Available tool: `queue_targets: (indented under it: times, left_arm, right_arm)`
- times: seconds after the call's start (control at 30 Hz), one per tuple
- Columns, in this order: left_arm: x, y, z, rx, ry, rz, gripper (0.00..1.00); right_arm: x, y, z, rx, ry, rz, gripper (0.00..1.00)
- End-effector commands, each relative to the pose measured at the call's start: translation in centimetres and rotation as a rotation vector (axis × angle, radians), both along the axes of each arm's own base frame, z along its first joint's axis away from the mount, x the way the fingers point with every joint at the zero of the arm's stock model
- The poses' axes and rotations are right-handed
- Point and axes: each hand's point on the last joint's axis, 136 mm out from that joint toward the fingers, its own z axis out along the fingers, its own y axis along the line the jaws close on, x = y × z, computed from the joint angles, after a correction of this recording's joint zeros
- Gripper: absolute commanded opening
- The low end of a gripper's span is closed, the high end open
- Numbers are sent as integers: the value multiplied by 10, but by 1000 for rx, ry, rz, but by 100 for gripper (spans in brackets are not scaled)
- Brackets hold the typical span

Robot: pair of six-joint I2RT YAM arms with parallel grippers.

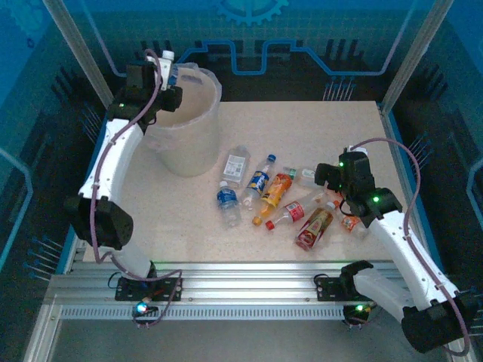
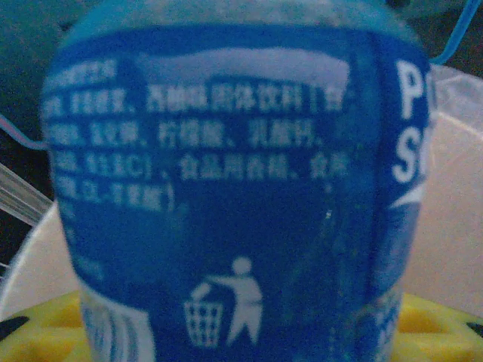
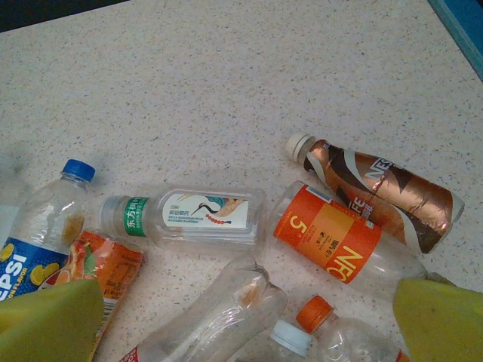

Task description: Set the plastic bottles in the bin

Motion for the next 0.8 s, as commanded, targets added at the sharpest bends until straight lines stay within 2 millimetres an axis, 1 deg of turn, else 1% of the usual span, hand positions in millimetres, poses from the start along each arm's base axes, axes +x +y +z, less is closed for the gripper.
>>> queue_targets:
  times: [0.0,0.13,0.27,0.53,0.77]
  left_arm:
    - [1,-4,-5,-46,44,-34,51]
    - [7,-3,-25,-54,97,-39,51]
    - [9,-7,-42,-66,155,-62,52]
    - [14,-8,-68,-53,235,-75,53]
    - [22,-5,-90,-33,283,-71,55]
  right_arm:
    - [-2,-1,9,13,-16,-4,100]
    - [-4,-1,11,16,-17,-3,100]
    - [-7,-2,12,16,-18,-4,100]
    - [-9,-4,13,12,-25,-7,100]
    - [-10,-4,12,13,-21,-7,100]
